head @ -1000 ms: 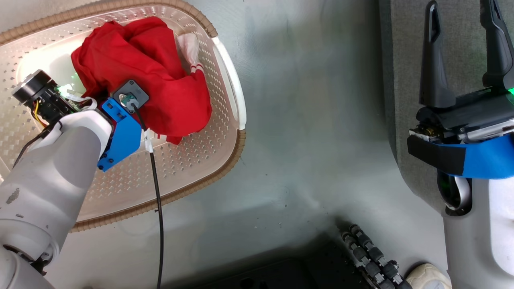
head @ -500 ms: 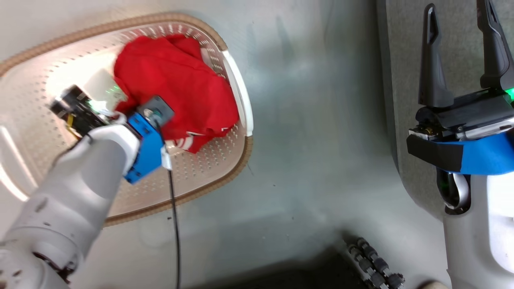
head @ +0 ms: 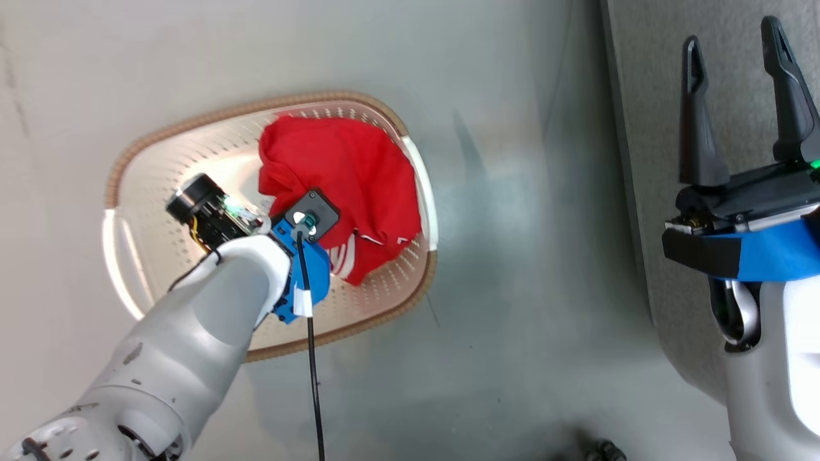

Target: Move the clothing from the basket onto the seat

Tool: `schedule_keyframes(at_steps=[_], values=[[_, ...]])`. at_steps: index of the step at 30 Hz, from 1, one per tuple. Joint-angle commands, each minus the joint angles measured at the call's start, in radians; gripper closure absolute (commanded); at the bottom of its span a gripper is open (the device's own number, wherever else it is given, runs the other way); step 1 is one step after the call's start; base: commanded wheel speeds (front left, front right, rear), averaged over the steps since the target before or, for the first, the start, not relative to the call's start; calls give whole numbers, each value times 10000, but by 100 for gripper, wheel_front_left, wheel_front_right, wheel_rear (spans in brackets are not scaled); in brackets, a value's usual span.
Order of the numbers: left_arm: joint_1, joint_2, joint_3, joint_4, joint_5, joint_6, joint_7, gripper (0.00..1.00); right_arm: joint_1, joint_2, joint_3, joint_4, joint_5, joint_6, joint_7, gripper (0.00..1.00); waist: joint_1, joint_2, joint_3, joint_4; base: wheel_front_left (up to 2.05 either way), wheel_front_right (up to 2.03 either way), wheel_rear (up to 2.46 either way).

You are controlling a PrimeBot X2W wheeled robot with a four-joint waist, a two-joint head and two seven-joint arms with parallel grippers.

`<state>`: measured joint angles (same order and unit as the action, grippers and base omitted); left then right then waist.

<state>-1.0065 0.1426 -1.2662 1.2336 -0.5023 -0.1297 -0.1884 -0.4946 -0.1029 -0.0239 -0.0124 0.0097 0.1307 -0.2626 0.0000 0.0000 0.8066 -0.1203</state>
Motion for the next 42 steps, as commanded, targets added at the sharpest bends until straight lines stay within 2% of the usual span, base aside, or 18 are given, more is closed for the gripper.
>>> schedule_keyframes(at_steps=[1,11,18,29,42], values=[[121,-88,70,-45,-164,-10,-216,100,222,-96,-20,99,4,1,-34,0,0,0,-721,399,0,0,0],[511,-420,690,-663,-873,35,-775,100,829,-312,-133,498,28,1,-34,0,0,0,-2379,981,0,0,0],[909,-257,1673,-2469,-743,508,-778,100,1312,-340,-211,763,83,1,-34,0,0,0,-3431,1293,0,0,0],[1404,-8,3078,-4502,-173,853,-782,100,2067,-318,-232,1100,142,1,-34,0,0,0,-4895,1459,0,0,0],[1189,-351,3933,-5511,103,635,-783,100,2724,-321,19,1367,181,1,-34,0,0,0,-6286,1510,0,0,0]])
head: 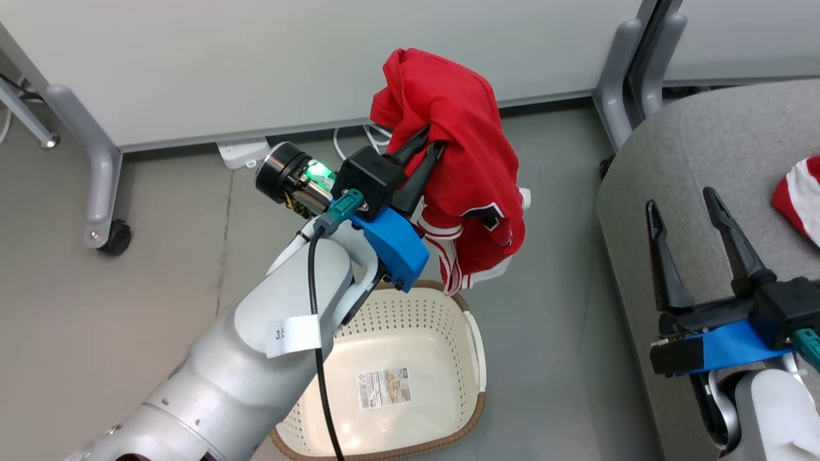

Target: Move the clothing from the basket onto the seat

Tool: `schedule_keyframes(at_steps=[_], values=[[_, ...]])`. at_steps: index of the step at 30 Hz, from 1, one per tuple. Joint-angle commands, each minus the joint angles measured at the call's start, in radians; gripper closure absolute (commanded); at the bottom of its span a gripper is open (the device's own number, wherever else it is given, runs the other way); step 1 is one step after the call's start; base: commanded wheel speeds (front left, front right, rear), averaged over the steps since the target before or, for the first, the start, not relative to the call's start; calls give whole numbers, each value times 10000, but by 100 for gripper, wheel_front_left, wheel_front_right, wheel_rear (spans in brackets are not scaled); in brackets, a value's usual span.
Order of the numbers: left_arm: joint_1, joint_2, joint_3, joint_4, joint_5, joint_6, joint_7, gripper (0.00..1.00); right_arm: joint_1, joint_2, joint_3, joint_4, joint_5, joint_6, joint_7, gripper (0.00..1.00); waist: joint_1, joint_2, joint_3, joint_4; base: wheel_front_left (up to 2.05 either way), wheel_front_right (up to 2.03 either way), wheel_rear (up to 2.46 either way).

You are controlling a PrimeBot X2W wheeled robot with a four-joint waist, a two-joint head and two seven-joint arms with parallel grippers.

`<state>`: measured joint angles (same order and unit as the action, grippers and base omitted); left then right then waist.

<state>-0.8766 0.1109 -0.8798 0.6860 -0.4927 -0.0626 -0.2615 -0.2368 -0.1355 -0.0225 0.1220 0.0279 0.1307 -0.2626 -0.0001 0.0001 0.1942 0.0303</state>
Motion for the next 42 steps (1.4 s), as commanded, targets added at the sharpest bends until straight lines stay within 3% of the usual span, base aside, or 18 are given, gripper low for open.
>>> schedule_keyframes(at_steps=[1,11,25,42], values=[[-123,-48,80,-24,3,-61,-52,100,206,22,11,41,4,1,-34,0,1,-1,-256,9,0,0,0],[-154,-239,-98,253,-162,-252,-53,100,735,88,54,149,94,1,-34,0,1,-1,-1017,154,0,0,0],[-40,-288,-223,320,-246,-246,-53,100,781,42,490,87,116,1,-34,0,1,-1,-1265,273,0,0,0],[-258,-341,-301,233,-198,-206,-53,100,-336,-424,3170,809,273,1,-34,0,1,-1,-996,462,0,0,0]])
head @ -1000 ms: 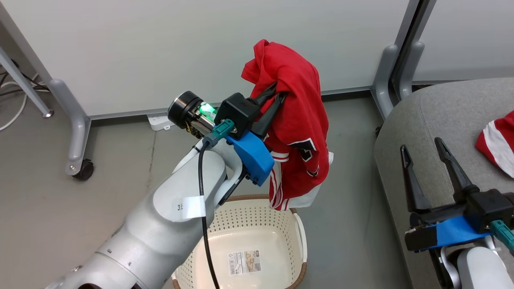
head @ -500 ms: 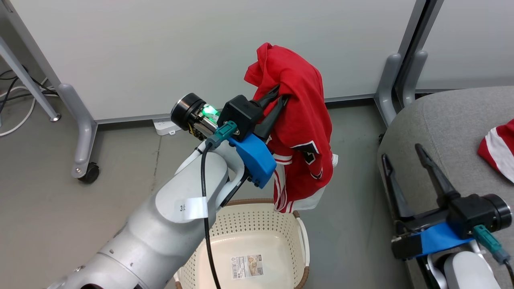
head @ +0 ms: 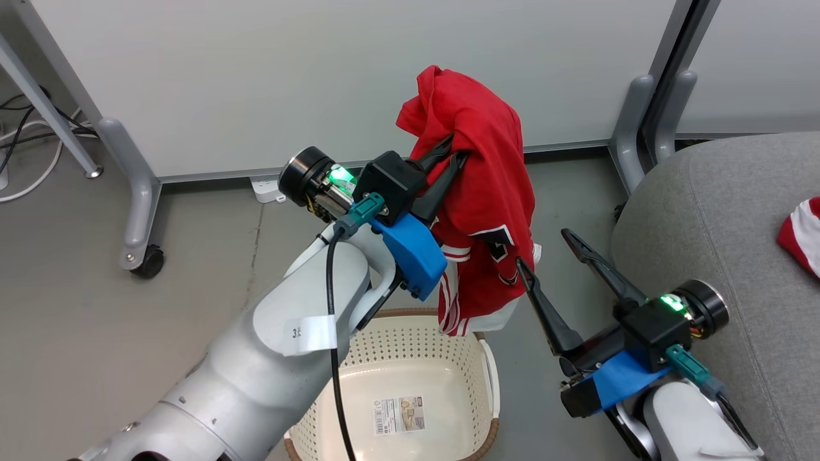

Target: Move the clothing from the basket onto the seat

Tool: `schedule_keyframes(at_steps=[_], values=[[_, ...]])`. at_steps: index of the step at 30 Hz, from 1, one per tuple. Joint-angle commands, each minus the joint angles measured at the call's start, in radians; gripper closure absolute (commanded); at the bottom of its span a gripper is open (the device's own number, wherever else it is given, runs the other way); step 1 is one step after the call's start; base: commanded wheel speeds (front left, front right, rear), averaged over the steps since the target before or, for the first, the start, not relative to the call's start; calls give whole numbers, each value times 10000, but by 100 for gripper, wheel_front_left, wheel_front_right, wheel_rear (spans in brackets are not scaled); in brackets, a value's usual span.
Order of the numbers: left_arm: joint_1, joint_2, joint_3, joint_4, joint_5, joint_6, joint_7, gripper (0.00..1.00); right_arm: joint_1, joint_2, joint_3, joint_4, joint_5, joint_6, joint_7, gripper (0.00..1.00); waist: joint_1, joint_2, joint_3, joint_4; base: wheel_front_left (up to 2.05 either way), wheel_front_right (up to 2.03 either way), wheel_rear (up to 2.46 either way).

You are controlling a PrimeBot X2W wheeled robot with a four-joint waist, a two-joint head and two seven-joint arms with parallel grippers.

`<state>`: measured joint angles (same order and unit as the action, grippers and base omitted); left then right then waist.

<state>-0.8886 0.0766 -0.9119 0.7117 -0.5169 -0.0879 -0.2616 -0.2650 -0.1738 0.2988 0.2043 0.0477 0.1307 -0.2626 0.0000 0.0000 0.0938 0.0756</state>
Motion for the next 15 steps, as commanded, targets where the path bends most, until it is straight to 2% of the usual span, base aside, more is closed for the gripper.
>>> schedule_keyframes(at_steps=[1,7,15], values=[[-151,-5,8,-28,43,46,-50,100,-192,-67,101,89,84,1,-34,0,0,0,35,27,0,0,0],[-235,-65,-49,-77,63,34,-51,100,-1157,-73,781,893,31,1,-34,0,0,0,211,144,0,0,0],[-378,-150,-130,-160,67,-5,-51,100,-2381,204,1109,1973,-208,1,-34,0,0,0,420,337,0,0,0]])
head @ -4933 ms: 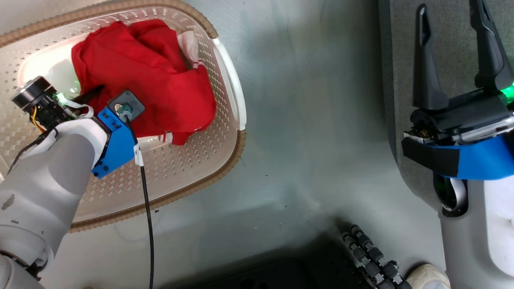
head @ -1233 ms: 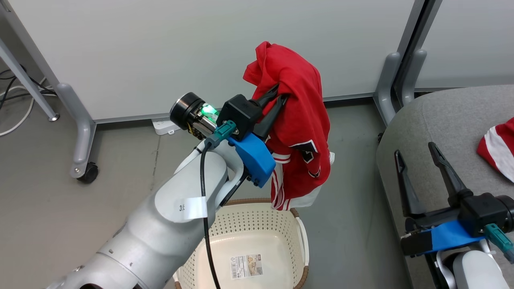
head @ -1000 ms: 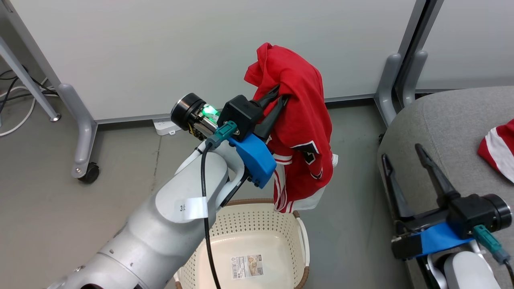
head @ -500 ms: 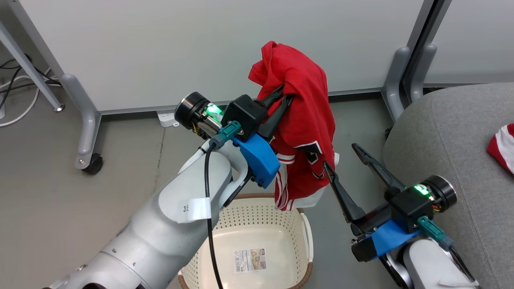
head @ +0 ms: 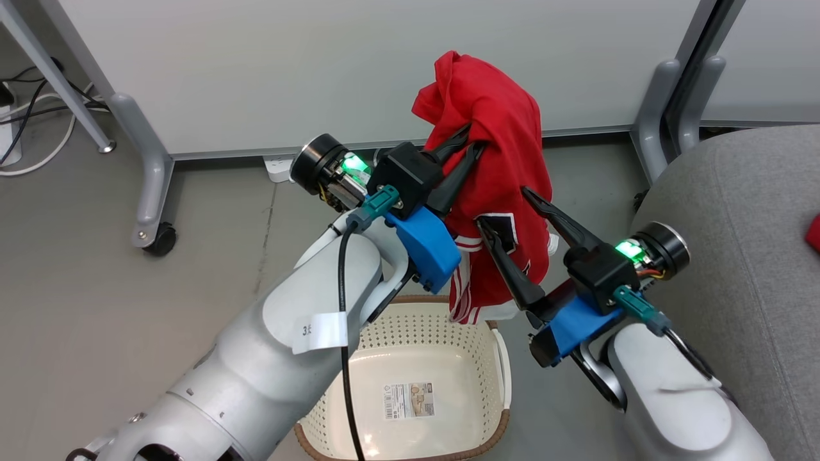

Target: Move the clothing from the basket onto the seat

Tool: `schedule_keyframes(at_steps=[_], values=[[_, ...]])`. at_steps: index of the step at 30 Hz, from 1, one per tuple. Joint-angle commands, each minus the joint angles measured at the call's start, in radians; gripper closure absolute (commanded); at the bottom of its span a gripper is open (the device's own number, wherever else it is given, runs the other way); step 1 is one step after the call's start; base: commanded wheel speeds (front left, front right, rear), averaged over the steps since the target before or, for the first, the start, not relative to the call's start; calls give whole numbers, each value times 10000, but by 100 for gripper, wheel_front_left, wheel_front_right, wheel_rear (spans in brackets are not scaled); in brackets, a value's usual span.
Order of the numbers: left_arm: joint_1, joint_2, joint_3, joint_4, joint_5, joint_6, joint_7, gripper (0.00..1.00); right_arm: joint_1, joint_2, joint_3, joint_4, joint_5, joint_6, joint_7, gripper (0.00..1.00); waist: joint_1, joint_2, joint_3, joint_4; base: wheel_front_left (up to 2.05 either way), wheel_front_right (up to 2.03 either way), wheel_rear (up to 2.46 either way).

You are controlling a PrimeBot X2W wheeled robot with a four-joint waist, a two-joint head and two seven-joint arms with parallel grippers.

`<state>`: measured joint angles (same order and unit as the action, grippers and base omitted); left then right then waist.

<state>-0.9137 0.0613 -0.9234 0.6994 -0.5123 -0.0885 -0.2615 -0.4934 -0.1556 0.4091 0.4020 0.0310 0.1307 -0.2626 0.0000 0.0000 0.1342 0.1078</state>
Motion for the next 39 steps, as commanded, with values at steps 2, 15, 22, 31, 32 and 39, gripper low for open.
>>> schedule_keyframes(at_steps=[2,15,22,31,32,39], values=[[-135,-11,-39,-60,20,-1,-52,100,-341,112,76,272,-116,1,-34,0,0,0,61,58,0,0,0],[-280,-99,-85,-151,-43,19,-53,100,-1245,655,14,1332,-167,1,-34,100,0,0,271,216,0,0,0],[-295,-105,-43,-110,-26,45,-53,100,-1269,662,60,1396,-142,1,-34,100,0,0,273,231,0,0,0],[-265,-111,-33,-94,20,32,-53,100,-1273,602,94,1419,-87,1,-34,100,0,0,270,209,0,0,0],[-258,-110,-27,-81,23,41,-53,100,-1254,596,89,1417,-76,1,-34,100,0,0,268,212,0,0,0],[-203,-109,105,-172,150,165,-52,0,-1125,565,32,1401,-2,1,-34,100,0,0,261,216,0,0,0]])
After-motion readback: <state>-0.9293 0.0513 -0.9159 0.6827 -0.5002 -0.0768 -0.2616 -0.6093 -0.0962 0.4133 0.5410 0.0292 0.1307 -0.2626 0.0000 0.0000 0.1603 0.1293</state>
